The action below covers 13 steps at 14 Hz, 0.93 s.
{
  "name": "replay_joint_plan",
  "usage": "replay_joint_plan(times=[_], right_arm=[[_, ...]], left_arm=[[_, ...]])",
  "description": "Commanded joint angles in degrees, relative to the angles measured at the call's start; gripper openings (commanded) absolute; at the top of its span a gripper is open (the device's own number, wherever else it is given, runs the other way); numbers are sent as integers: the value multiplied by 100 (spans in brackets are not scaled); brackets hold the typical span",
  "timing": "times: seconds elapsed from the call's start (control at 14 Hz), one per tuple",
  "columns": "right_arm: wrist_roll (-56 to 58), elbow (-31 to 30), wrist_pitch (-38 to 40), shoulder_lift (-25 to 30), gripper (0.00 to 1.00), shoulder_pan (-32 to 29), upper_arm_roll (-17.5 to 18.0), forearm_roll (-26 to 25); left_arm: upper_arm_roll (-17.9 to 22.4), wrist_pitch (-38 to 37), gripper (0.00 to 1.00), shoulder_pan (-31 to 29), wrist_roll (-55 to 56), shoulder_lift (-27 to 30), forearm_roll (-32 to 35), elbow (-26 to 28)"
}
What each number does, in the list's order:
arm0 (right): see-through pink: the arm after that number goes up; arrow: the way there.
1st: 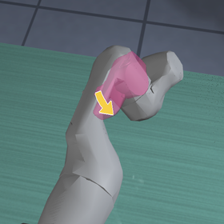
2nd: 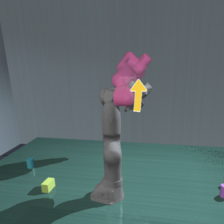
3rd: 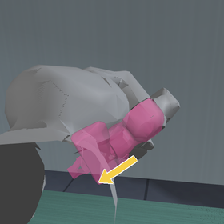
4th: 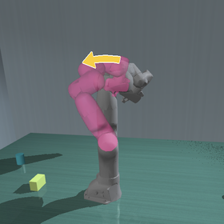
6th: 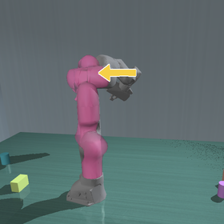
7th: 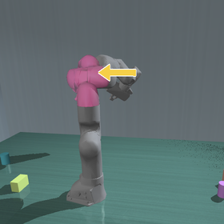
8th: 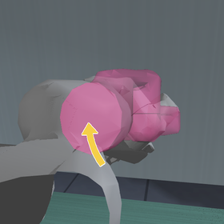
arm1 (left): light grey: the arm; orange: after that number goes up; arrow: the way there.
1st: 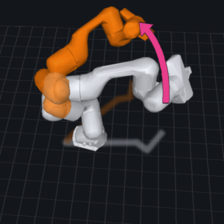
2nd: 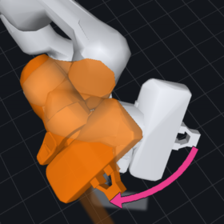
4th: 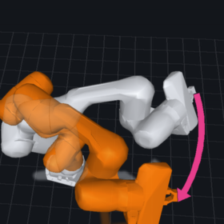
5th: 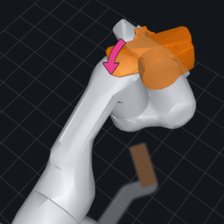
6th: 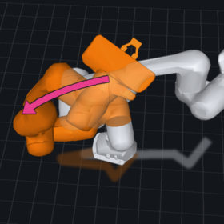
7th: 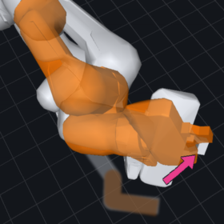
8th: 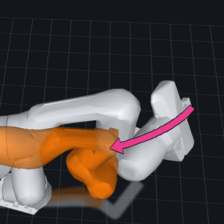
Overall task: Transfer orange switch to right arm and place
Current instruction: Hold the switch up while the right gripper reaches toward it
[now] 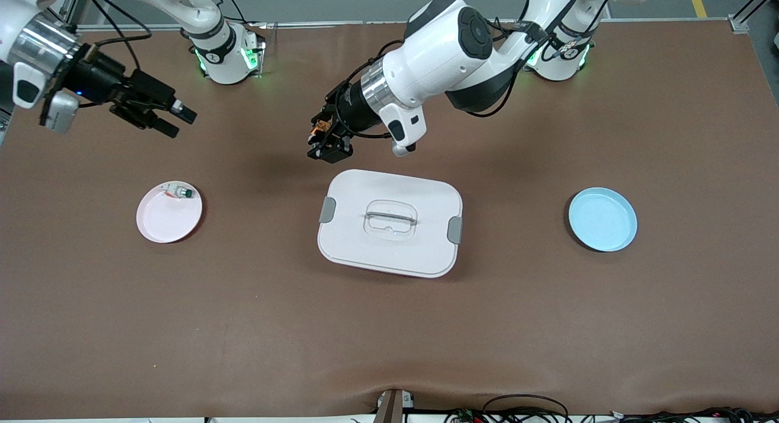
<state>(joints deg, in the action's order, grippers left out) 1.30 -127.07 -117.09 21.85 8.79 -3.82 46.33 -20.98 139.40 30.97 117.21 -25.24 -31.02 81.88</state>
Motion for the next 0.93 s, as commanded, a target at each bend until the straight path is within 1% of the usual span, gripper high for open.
replay_joint_plan(times=[0.0,0.07,0.21,0.36,0.57,0.72,0.86], right_arm=[[-42,-231,-322,145,100,420,4,437],[-51,-231,-584,110,100,631,4,525],[-77,-231,-972,-65,100,1062,21,526],[-77,-187,-1035,-364,100,1291,21,535],[-130,-161,-1044,-602,100,1503,21,561],[-488,-21,-1009,-734,100,1538,30,605],[-1128,269,-1009,-918,100,1783,30,605]], left_arm=[[41,17,35,84,162,-60,132,-155],[41,17,35,84,162,-51,132,-155],[41,17,35,76,162,-34,123,-146],[50,17,35,76,162,-34,123,-146],[50,17,35,76,153,-16,123,-146],[50,17,35,76,153,-16,123,-146],[50,17,35,67,153,-16,123,-137]])
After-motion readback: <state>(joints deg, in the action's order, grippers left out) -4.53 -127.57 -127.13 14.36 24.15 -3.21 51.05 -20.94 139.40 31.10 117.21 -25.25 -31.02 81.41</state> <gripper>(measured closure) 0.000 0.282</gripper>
